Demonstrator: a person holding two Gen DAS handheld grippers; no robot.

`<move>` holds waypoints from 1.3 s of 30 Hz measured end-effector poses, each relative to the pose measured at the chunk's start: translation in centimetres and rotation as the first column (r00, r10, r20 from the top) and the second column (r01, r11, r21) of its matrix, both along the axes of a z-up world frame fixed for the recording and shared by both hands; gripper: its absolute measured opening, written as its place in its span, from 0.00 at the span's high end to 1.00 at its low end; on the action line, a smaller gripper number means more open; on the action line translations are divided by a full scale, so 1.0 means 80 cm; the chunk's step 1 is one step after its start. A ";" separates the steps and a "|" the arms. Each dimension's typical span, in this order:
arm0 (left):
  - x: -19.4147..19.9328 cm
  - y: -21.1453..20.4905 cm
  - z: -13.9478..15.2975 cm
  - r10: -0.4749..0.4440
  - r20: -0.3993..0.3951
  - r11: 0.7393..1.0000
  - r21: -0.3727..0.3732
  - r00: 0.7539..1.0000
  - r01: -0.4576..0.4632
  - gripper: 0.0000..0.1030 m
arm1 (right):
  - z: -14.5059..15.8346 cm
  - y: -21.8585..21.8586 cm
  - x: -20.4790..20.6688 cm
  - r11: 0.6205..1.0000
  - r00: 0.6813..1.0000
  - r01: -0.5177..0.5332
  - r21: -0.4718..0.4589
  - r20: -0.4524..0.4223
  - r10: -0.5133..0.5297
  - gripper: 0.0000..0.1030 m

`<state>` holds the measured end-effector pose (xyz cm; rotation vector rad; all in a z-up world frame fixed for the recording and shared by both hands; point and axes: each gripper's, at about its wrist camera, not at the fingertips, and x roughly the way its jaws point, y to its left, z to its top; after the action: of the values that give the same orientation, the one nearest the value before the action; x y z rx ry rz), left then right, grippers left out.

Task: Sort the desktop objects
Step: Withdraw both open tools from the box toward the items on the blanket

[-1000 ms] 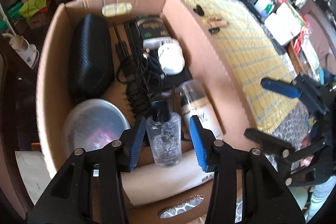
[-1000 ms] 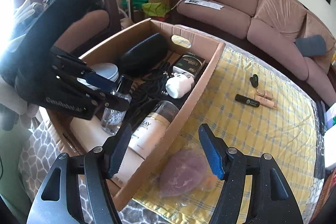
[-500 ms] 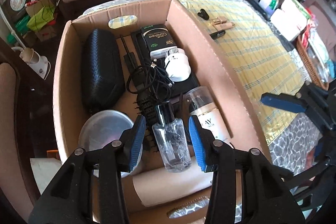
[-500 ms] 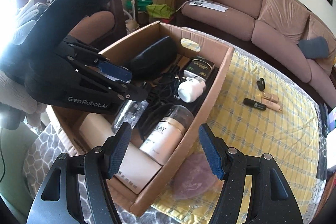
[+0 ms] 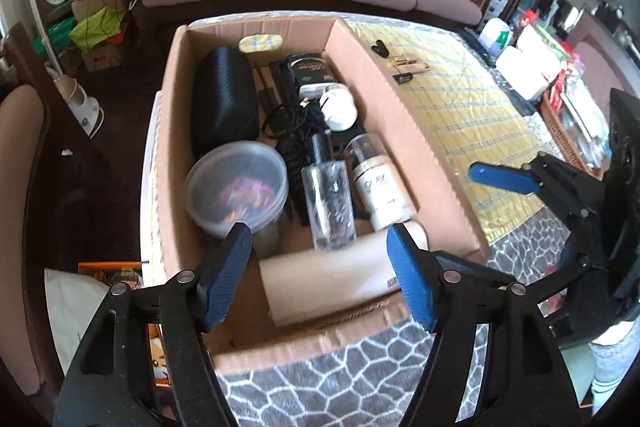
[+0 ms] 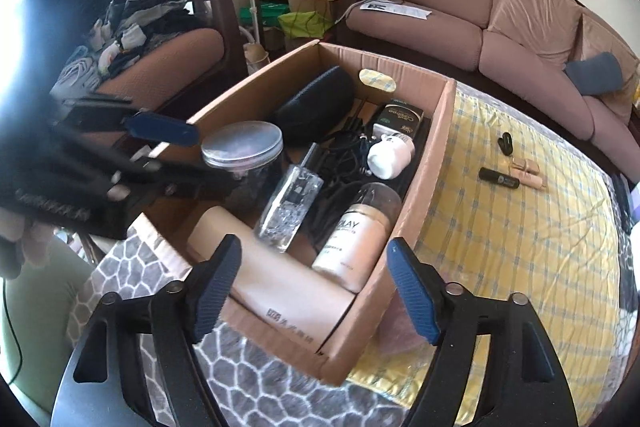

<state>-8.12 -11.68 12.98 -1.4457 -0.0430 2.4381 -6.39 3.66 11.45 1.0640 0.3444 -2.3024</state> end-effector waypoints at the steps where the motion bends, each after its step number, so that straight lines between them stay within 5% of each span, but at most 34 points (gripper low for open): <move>1: 0.003 -0.003 0.000 0.006 0.000 1.000 0.004 1.000 -0.006 0.32 | 0.001 -0.001 0.003 1.000 1.000 0.008 -0.002 -0.004 -0.009 0.19; 4: 0.016 -0.014 -0.001 0.024 -0.006 0.999 0.022 1.000 -0.024 0.16 | 0.003 -0.004 0.012 1.000 1.000 0.022 -0.005 -0.011 -0.022 0.17; 5: 0.019 -0.015 -0.001 0.026 -0.008 0.999 0.029 1.000 -0.026 0.04 | 0.003 -0.004 0.015 1.000 1.000 0.027 -0.005 -0.013 -0.027 0.15; 6: 0.024 -0.019 0.000 0.030 -0.014 0.998 0.050 0.999 -0.030 0.00 | 0.003 -0.005 0.018 1.000 0.999 0.031 -0.005 -0.013 -0.031 0.07; 7: 0.028 -0.022 0.002 0.035 -0.017 0.997 0.068 0.999 -0.034 0.00 | 0.003 -0.005 0.020 0.999 0.999 0.035 -0.006 -0.010 -0.035 0.00; 23: 0.070 -0.008 0.015 0.021 -0.048 0.998 0.060 0.999 -0.018 0.00 | 0.024 0.028 0.064 0.993 0.992 0.113 -0.035 -0.046 -0.114 0.00; 39: 0.049 0.062 0.020 -0.056 -0.023 0.993 0.106 0.998 0.059 0.00 | 0.027 0.182 0.063 0.939 0.962 0.264 -0.219 -0.008 -0.272 0.00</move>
<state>-4.19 -6.68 14.56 -1.3576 -0.1234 2.3662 -1.36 18.21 13.59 1.0086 -0.0421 -2.5332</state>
